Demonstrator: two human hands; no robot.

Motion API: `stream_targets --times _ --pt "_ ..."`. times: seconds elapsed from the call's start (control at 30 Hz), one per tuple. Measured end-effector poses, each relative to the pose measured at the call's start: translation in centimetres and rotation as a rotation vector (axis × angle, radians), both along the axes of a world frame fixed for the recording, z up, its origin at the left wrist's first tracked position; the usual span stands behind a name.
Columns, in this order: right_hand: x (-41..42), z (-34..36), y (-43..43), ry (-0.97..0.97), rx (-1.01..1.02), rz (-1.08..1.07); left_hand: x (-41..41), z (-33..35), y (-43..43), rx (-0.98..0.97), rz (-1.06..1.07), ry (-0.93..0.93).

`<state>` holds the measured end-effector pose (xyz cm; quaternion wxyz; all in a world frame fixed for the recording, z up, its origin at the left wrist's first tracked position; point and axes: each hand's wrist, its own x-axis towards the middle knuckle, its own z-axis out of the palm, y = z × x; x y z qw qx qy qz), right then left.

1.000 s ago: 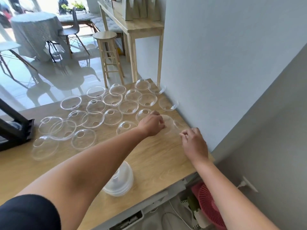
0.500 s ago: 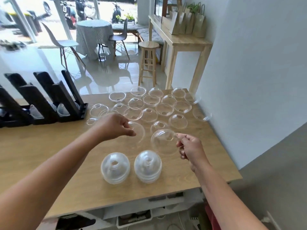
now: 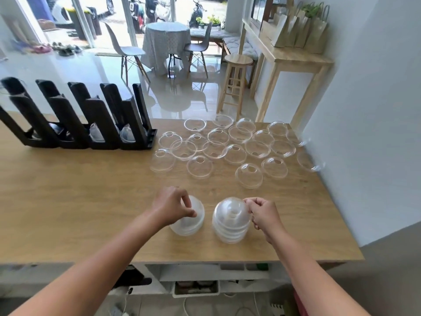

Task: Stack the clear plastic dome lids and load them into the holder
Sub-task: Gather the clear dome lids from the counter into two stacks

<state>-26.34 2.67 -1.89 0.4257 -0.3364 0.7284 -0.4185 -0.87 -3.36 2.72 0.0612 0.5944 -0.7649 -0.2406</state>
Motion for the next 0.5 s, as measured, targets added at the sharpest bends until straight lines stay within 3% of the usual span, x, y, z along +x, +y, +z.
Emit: stream_targets --times 0.1,0.23,0.4,0.5 --pt "0.3 -0.4 0.4 0.111 -0.047 0.004 0.7 -0.9 0.8 -0.086 0.015 0.027" --pt "1.0 0.0 1.3 0.273 -0.239 0.042 1.5 -2.6 1.5 -0.004 -0.049 0.066" --pt "1.8 0.7 1.2 0.519 -0.253 0.504 1.8 -4.7 1.5 0.052 -0.084 0.145" --pt "1.9 0.0 1.4 0.683 -0.226 0.637 2.1 -5.6 1.7 0.038 -0.077 0.201"
